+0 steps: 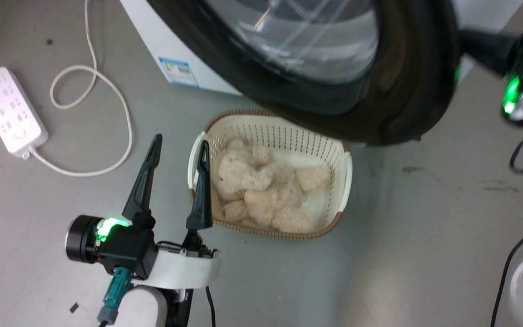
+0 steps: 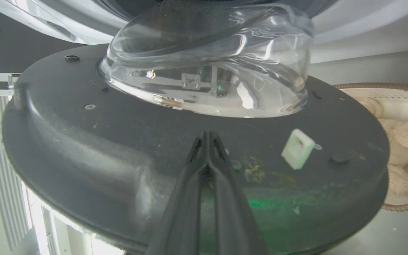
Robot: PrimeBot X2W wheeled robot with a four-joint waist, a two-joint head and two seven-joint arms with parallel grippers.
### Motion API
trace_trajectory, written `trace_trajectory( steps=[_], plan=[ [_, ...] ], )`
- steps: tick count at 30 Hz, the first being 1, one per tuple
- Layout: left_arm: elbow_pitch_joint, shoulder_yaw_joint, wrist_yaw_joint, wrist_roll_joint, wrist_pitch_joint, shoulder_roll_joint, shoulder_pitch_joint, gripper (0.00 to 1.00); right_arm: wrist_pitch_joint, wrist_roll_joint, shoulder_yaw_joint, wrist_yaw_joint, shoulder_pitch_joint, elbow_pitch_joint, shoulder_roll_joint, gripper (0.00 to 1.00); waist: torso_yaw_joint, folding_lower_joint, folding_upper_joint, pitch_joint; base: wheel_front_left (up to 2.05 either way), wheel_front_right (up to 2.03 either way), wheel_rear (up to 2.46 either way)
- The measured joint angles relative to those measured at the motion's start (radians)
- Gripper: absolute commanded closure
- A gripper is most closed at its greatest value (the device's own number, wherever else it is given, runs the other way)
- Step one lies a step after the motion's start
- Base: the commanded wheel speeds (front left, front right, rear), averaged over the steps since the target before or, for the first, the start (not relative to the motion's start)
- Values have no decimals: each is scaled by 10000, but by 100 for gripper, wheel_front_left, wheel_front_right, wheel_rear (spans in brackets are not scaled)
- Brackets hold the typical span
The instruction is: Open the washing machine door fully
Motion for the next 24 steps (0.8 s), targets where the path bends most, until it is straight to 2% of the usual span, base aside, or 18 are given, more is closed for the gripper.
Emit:
trace_trajectory(
  steps=[2,5,15,20,24],
  plan=[
    [88,23,-13,-13,0,0,125,0,318,662,405,-2,540,-65,-19,100,-32,-1,0,-274,0,0,0],
    [180,56,-63,-12,0,-4,243,0,416,1764,1570,0,1372,-322,-50,100,-51,-1,0,-662,0,0,0],
    [504,-174,-272,50,0,-10,944,0,-777,5586,5950,0,4312,-1659,-35,100,62,-1,0,-1632,0,0,0],
    [614,-261,-290,44,0,-12,1162,0,-1668,6391,7739,0,5393,-2539,-17,100,306,0,0,-1814,0,0,0],
    [667,-286,-290,-12,0,-13,1267,0,-2347,6744,8544,-2,5853,-2918,6,100,460,1,0,-1905,0,0,0]
  ],
)
